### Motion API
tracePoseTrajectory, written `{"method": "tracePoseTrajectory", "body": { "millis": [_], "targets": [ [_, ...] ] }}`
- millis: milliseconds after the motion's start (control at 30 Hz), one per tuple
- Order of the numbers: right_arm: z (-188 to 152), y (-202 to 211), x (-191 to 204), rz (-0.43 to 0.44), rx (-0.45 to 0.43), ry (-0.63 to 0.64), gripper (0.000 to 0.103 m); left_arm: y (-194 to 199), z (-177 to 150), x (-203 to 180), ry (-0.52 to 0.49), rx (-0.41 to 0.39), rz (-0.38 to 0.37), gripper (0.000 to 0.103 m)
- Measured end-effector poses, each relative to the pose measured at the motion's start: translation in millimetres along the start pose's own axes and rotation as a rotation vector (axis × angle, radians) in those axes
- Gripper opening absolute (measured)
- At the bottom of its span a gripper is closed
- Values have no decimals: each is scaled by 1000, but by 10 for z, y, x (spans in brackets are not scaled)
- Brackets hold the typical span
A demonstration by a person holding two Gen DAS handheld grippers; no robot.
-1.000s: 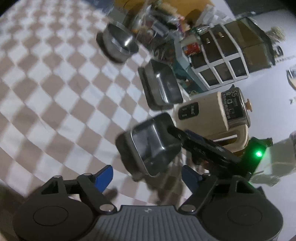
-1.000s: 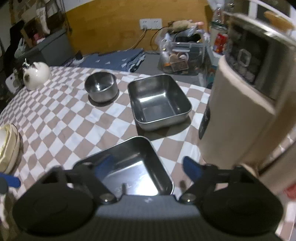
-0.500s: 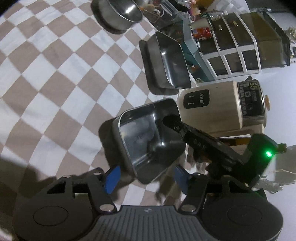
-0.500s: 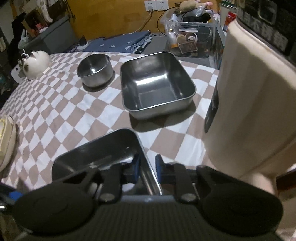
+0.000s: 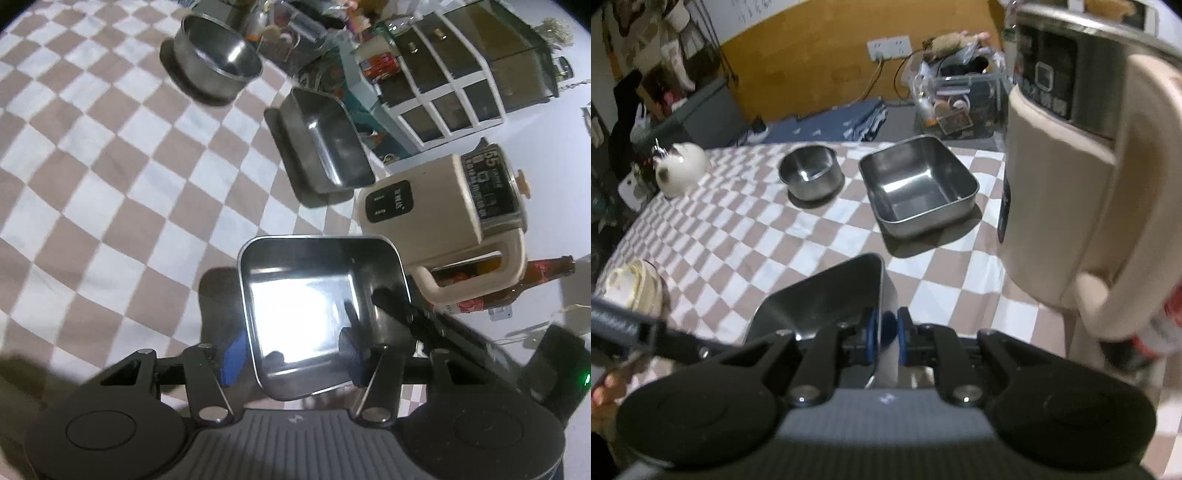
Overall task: Organize plates and bowls
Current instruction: 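Carry the steel tray with both tools toward the stacked dishes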
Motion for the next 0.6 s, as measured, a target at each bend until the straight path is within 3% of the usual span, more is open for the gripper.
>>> {"method": "tracePoseTrajectory", "body": {
  "millis": [167, 233, 300, 333, 600],
  "targets": [
    [-201, 231, 154, -15, -37, -57, 18, 166, -42, -8, -68, -21, 23, 52],
    [-289, 300, 216, -17, -41, -80, 19, 223, -79, -3, -112, -33, 53, 40],
    [-375, 361, 265, -26, -45, -97, 19, 274, -117, 21, -159, -34, 93, 9],
    [-413, 402, 277, -29, -49, -109, 19, 302, -135, 42, -171, -35, 106, 5],
    [-710, 632, 386, -5, -62, -229, 19, 519, -249, 62, -256, -68, 126, 4]
  ]
}}
Point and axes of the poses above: each gripper's, at about its wrist camera, not at the fingertips, and y roughly against the way its jaws point, x to its left, z to its top, the point moved 6 cm from there along -y, roughly the way its jaws point
